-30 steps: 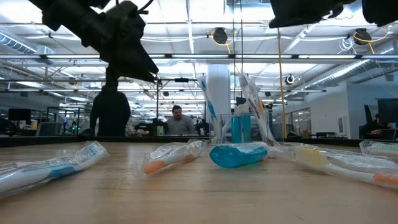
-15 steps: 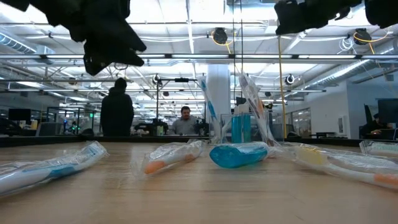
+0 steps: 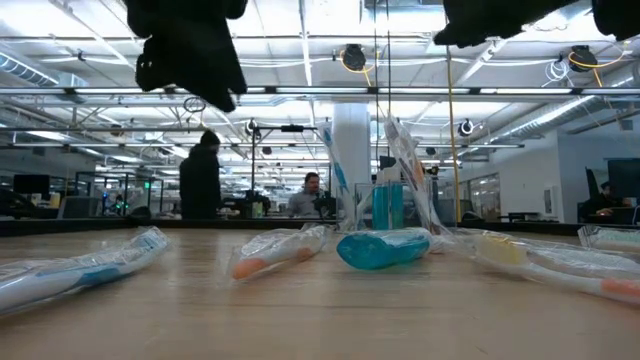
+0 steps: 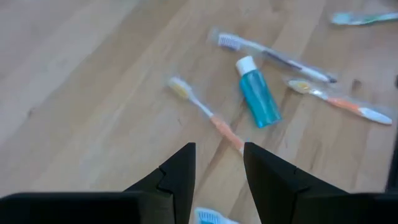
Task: Pick & Place toothbrushing station
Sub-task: Put the blue toothbrush into the transparent organizer
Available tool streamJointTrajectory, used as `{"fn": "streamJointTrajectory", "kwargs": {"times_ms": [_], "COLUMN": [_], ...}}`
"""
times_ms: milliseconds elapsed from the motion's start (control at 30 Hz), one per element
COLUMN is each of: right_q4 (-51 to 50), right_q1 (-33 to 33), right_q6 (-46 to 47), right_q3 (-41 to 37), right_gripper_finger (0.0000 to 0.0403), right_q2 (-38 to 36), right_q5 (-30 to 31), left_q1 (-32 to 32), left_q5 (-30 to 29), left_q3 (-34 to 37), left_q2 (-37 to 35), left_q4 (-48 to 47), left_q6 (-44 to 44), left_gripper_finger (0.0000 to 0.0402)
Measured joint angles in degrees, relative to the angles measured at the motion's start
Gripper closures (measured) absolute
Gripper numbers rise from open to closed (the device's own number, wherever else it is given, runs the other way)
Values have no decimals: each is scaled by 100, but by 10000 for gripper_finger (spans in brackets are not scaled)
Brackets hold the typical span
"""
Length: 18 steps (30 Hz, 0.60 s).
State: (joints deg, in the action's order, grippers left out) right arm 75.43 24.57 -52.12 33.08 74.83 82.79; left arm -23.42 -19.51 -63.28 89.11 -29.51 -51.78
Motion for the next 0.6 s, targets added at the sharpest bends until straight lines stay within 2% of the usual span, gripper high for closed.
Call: {"fn": "streamJointTrajectory", "kwargs": {"times_ms": [100, 267, 500, 600], "right_q4": [-757, -1853, -2005, -2118], "right_q1": [-89, -384, -945, -1129], "right_q6": [399, 1264, 2960, 3237], "right_q3": [2, 2, 2, 2], "right_gripper_finger": [259, 259, 259, 259], "right_q2": [-7, 0, -2, -7], "right_q5": [-887, -2438, -4201, -4832], "left_q1": [-2, -86, -377, -482], "left_q5": [103, 848, 1377, 1398], "left_q3": [-174, -197, -197, -197], "left_q2": [285, 728, 1266, 1390], "left_q4": [-596, -1032, -1020, -860], "left_q6": [-751, -1964, -3139, -3410], "left_gripper_finger": [261, 261, 261, 261]}}
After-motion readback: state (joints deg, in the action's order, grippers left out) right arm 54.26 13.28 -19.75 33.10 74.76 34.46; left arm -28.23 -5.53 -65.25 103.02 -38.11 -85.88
